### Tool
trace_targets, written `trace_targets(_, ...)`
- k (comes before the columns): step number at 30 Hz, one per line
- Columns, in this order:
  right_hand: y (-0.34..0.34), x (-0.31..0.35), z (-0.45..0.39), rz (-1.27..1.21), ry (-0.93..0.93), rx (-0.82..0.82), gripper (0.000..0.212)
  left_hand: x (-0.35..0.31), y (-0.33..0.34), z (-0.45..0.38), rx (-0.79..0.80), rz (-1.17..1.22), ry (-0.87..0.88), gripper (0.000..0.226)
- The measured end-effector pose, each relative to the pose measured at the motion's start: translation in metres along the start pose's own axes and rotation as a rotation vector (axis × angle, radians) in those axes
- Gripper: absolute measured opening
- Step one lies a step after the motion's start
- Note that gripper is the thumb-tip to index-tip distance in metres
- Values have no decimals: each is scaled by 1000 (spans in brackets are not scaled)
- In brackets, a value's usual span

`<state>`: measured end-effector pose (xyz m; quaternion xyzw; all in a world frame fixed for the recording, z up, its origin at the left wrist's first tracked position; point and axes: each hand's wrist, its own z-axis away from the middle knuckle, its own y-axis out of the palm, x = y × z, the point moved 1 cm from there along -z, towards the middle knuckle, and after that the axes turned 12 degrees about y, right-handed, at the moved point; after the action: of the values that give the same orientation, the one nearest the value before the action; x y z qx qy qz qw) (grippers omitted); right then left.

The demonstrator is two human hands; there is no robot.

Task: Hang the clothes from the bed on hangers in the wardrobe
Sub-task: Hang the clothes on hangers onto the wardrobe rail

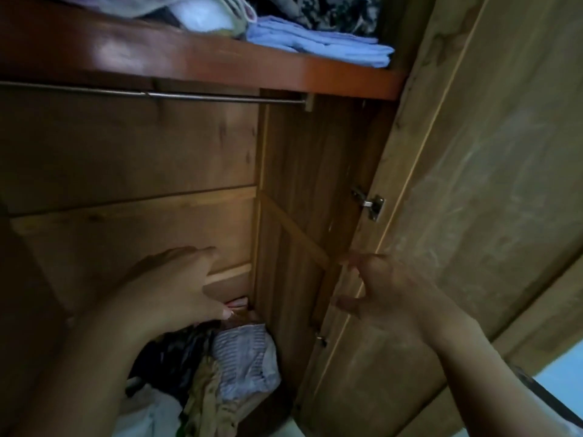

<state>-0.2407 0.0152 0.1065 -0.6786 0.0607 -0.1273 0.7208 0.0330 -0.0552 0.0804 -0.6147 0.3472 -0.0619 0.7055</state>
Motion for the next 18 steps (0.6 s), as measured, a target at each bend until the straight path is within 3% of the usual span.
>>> trace_targets(5,-4,46,-13,16,-112,10,56,34,-10,26,-104,-58,-87,77)
trace_targets(10,-4,86,-20,12,-255,0,65,77,-4,52,-184,-34,-142,94)
trace_targets(18,-6,135,-22,8,-437,-10,74,99,-16,94,-259,-49,-287,95)
